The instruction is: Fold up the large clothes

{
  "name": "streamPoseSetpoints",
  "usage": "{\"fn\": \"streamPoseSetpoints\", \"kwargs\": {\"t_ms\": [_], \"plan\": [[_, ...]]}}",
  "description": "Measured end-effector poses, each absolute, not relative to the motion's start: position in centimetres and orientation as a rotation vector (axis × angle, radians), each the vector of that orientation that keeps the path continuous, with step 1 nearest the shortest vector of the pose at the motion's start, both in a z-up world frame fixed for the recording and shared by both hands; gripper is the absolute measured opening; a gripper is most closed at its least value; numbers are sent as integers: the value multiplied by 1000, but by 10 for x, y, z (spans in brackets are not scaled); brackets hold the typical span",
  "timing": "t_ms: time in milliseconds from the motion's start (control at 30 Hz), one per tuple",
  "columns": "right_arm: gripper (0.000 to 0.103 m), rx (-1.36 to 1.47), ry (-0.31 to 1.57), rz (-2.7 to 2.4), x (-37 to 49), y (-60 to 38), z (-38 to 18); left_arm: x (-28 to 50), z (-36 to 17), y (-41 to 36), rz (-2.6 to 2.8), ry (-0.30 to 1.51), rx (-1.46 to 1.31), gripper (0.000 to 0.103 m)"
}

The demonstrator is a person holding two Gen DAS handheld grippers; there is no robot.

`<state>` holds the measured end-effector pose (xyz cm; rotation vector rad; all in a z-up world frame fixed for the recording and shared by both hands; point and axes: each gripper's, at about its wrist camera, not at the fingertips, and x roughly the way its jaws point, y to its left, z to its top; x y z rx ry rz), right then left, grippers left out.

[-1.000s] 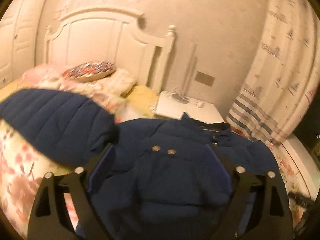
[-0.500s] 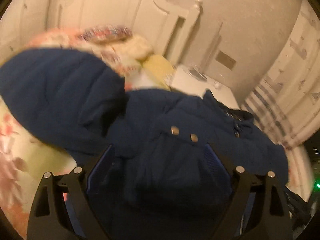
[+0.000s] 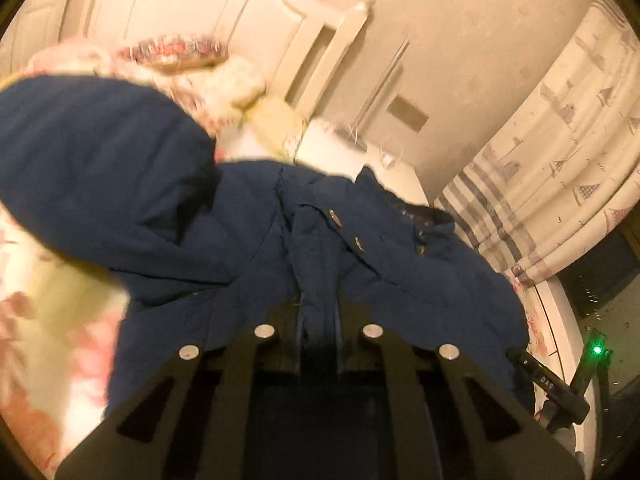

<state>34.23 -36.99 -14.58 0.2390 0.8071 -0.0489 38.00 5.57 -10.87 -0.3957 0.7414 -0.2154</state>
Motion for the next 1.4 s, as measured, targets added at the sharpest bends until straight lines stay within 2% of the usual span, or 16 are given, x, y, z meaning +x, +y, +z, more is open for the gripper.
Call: {"fn": "streamPoseSetpoints", "kwargs": {"t_ms": [100, 133, 200, 233, 267, 367, 467, 567, 733, 767, 867, 967, 1033, 1233, 1333, 1400], "plan": [[60, 299, 763, -60, 334, -381, -142, 373, -109, 55, -88, 763, -350, 13], [60, 316, 751, -65, 332, -384, -140, 374, -113, 53, -39, 779, -318, 16], [60, 325, 739, -71, 331, -387, -135, 378, -116, 48, 2, 779, -262, 36], [60, 312, 738, -69, 333, -386, -131, 378, -115, 46, 7, 762, -249, 62], [60, 269, 731, -79, 338, -382, -125, 372, -109, 45, -19, 691, -265, 74], [60, 151, 719, -100, 358, -370, -111, 362, -100, 33, -72, 590, -234, 84], [60, 61, 775, -101, 390, -356, -117, 372, -114, 12, -139, 660, -143, 84], [61, -28, 936, -116, 418, -345, -147, 393, -145, 1, -179, 807, -101, 84], [61, -15, 897, -159, 403, -329, -132, 390, -137, 13, -205, 742, -174, 86], [62, -14, 861, -127, 394, -321, -125, 386, -128, 27, -185, 690, -238, 86], [77, -100, 813, -5, 374, -277, -115, 365, -107, 93, -20, 538, -515, 87], [79, -238, 887, 66, 377, -244, -143, 339, -110, 183, 162, 432, -886, 90], [83, -194, 895, 61, 381, -249, -151, 332, -114, 238, 269, 405, -1021, 89], [84, -118, 912, 79, 389, -261, -151, 359, -134, 349, 325, 423, -1206, 89], [84, -133, 898, 68, 385, -255, -150, 395, -127, 375, 330, 453, -1159, 88], [84, -120, 879, 73, 385, -258, -148, 412, -126, 381, 328, 471, -1109, 74]]}}
